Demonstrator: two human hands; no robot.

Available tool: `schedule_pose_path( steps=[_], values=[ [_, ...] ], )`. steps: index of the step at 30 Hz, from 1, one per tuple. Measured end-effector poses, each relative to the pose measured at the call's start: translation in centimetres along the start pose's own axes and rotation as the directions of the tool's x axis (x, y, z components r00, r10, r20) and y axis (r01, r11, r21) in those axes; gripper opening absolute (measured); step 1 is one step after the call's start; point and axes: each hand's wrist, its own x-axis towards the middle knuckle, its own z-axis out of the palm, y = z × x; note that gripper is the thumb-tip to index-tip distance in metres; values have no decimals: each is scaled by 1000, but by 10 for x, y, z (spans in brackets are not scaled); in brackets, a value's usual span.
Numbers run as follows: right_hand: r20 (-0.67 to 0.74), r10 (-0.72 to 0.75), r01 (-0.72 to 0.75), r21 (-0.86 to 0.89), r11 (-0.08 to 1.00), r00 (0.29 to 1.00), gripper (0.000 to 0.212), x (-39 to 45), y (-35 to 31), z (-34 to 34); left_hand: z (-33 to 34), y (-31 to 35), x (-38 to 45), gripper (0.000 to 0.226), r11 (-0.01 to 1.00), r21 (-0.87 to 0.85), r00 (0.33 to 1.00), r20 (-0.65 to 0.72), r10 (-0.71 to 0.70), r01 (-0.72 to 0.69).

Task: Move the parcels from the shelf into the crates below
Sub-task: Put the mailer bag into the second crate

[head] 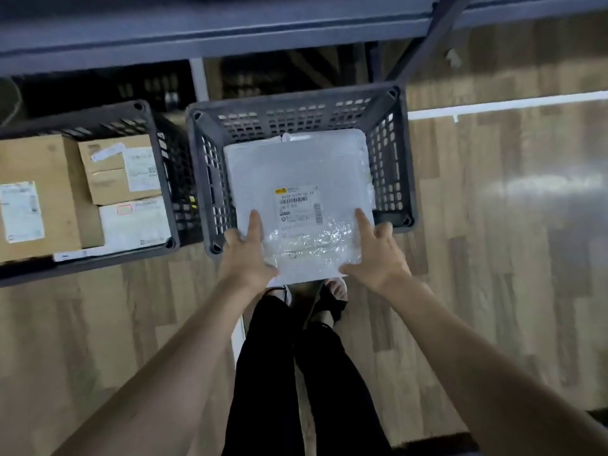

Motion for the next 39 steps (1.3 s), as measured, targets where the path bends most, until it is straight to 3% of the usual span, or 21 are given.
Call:
schedule_pose_path(
  steps=[3, 7, 9, 16, 20, 22, 25, 27, 31, 35, 39],
  values=[
    [-10, -28, 28, 7, 1000, 1000, 107, 49, -5, 15, 4, -13, 50, 100, 1000, 21, 999, -41, -15, 16],
    [-39, -82, 82, -14, 997, 996, 102, 114, -15, 29, 7, -25, 111, 57, 998, 50, 990, -136, -22, 29],
    [-35, -99, 98, -47, 994, 994, 100, 147, -19, 41, 14, -34, 140, 52, 997, 63, 989, -143, -42, 51],
    [8, -94, 94, -114, 989, 996, 96, 255, -23, 94, 53, -70, 228, 82, 994, 102, 970, -241, -16, 42],
    [65, -73, 84, -184, 979, 995, 87, 300, -20, 125, 67, -90, 269, 68, 996, 82, 977, -211, -29, 47],
    [87, -58, 80, -272, 959, 995, 85, 315, -16, 139, 76, -103, 284, 67, 987, 145, 985, -163, -46, 71],
    [-41, -161, 117, -515, 849, 986, 82, 330, -13, 142, 87, -115, 298, 84, 966, 254, 980, -197, 6, 45],
    [-102, -267, 146, -627, 765, 958, 92, 338, -14, 137, 90, -116, 304, 101, 933, 361, 961, -255, 105, -6],
    [19, -375, 252, -773, 582, 927, 129, 354, -24, 134, 87, -111, 320, 125, 791, 605, 944, -200, 263, -92],
    [100, -409, 302, -831, 467, 907, 144, 374, -39, 137, 82, -108, 341, 128, 722, 682, 963, -99, 251, -118],
    [146, -382, 318, -840, 439, 913, 147, 394, -39, 140, 81, -112, 358, 140, 699, 701, 976, -19, 219, -143]
  ],
)
